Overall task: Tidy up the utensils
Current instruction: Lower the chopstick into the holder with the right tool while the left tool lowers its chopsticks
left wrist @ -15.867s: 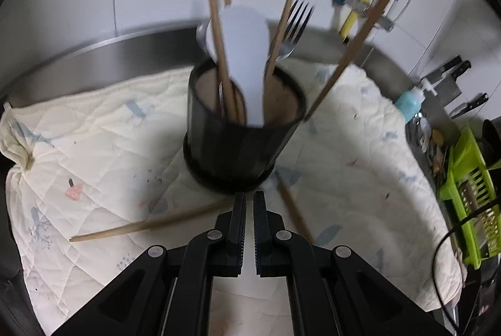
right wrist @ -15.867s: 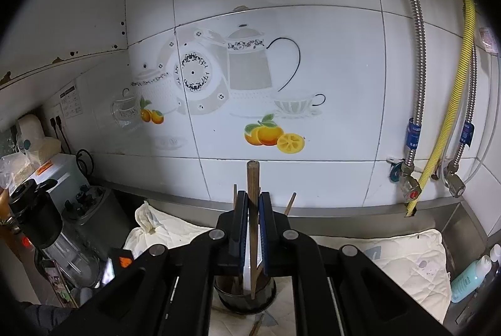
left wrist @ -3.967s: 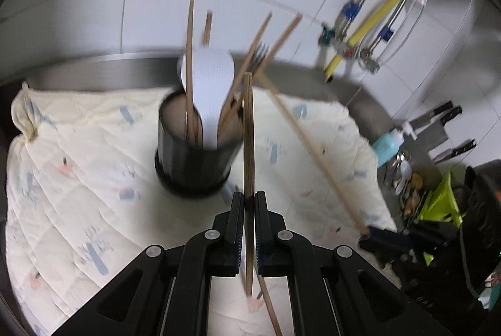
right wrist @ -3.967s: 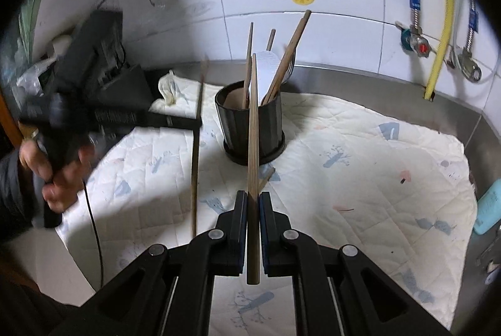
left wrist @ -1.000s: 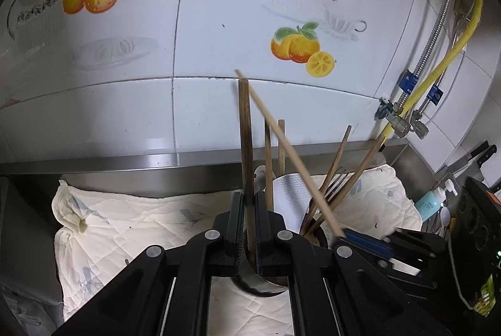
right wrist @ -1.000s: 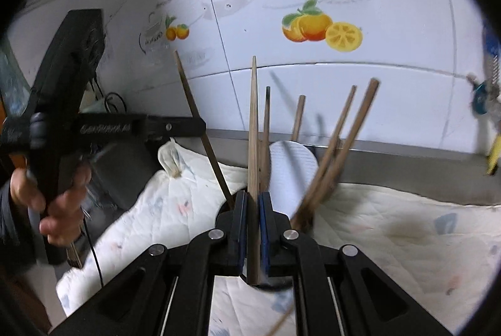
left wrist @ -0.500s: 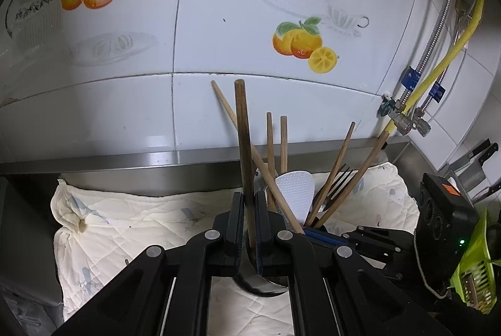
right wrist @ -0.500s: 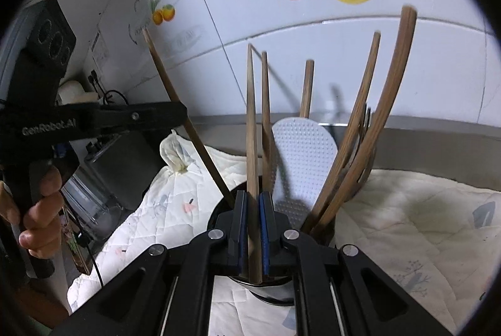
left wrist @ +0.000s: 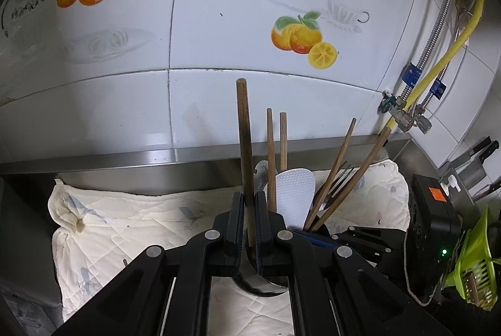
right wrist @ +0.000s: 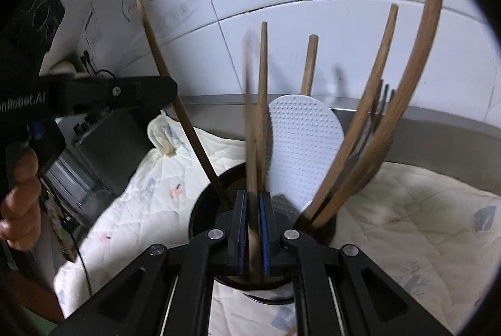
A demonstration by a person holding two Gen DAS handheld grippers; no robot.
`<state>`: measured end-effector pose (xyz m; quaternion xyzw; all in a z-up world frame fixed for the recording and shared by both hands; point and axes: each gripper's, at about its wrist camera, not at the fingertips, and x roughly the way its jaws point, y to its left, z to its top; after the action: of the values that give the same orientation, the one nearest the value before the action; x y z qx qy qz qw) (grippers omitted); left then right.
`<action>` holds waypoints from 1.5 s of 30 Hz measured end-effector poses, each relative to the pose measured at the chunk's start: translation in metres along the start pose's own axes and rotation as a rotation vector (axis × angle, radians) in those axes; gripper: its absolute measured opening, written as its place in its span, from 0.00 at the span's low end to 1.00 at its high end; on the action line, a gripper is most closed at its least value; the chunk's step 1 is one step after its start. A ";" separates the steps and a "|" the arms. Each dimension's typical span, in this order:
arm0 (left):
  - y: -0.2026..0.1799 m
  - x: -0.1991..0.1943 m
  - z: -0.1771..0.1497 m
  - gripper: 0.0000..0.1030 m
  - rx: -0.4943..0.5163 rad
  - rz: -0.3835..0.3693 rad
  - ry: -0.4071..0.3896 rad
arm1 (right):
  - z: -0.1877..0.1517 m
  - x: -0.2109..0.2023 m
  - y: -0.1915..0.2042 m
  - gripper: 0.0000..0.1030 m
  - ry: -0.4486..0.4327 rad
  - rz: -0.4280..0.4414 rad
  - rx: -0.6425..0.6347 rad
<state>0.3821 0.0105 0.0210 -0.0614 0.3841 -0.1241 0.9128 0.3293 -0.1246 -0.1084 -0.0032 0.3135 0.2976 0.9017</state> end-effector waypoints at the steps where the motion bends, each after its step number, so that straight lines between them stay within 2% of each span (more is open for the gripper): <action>1: 0.000 0.001 0.000 0.06 -0.001 0.001 0.000 | -0.001 -0.001 -0.001 0.10 0.002 0.001 0.004; 7: 0.001 0.009 0.001 0.06 -0.009 0.004 0.016 | -0.003 -0.010 -0.006 0.10 -0.008 -0.010 0.034; 13: 0.007 0.021 -0.004 0.06 -0.046 -0.002 0.045 | -0.007 -0.007 -0.014 0.10 0.021 -0.027 0.050; 23: 0.008 0.020 -0.008 0.06 -0.045 -0.004 0.051 | -0.006 -0.002 -0.004 0.10 0.058 -0.012 0.044; 27: 0.010 0.019 -0.008 0.06 -0.055 -0.008 0.055 | -0.002 0.000 -0.007 0.10 0.099 0.007 0.069; 45: 0.021 0.016 -0.003 0.08 -0.094 -0.047 0.069 | 0.007 0.021 0.014 0.10 0.307 -0.087 -0.084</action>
<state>0.3946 0.0265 0.0028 -0.1089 0.4192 -0.1293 0.8920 0.3386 -0.1009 -0.1123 -0.0996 0.4345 0.2673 0.8543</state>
